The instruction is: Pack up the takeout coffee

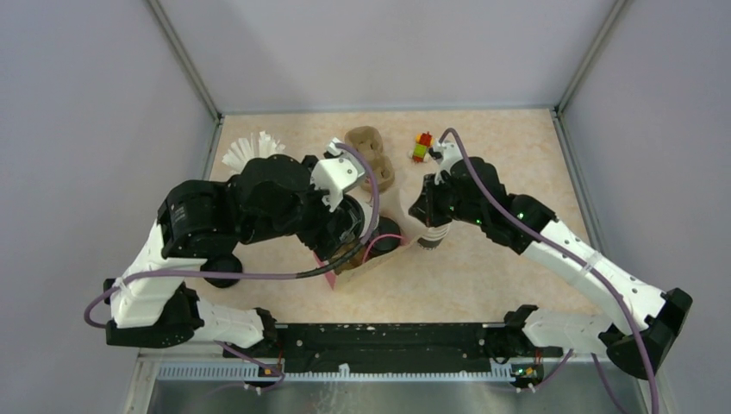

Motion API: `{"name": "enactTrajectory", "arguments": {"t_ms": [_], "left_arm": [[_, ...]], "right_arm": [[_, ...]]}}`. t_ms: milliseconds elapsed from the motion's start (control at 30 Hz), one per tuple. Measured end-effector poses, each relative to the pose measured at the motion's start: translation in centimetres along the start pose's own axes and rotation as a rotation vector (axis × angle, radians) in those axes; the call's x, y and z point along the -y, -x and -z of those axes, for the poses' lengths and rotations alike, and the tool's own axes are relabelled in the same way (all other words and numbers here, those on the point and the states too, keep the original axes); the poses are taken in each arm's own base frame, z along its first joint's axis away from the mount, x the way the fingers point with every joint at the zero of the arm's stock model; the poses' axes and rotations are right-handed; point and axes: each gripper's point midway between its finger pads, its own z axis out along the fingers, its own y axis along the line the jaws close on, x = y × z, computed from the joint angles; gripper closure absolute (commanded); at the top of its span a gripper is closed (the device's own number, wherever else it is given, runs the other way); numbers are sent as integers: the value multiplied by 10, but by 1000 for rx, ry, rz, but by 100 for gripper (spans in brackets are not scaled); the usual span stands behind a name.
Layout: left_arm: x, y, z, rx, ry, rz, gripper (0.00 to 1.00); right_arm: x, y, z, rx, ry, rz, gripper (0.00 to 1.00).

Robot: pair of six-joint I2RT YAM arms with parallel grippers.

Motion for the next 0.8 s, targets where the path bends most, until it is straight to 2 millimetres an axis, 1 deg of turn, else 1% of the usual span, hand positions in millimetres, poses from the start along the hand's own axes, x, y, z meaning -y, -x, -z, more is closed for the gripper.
{"name": "enactTrajectory", "arguments": {"t_ms": [133, 300, 467, 567, 800], "left_arm": [[0, -9, -7, -46, 1, -29, 57], [5, -11, -18, -78, -16, -55, 57], [12, -13, -31, -117, -40, -66, 58], [17, -15, -37, -135, -54, -69, 59], [19, -17, -47, -165, -58, -74, 59]], "right_arm": [[2, -5, 7, 7, 2, -15, 100], [4, -2, 11, 29, -17, -46, 100], [11, -12, 18, 53, -27, -104, 100], [12, -14, 23, 71, -22, -127, 100], [11, -14, 21, 87, -13, -132, 100]]}}
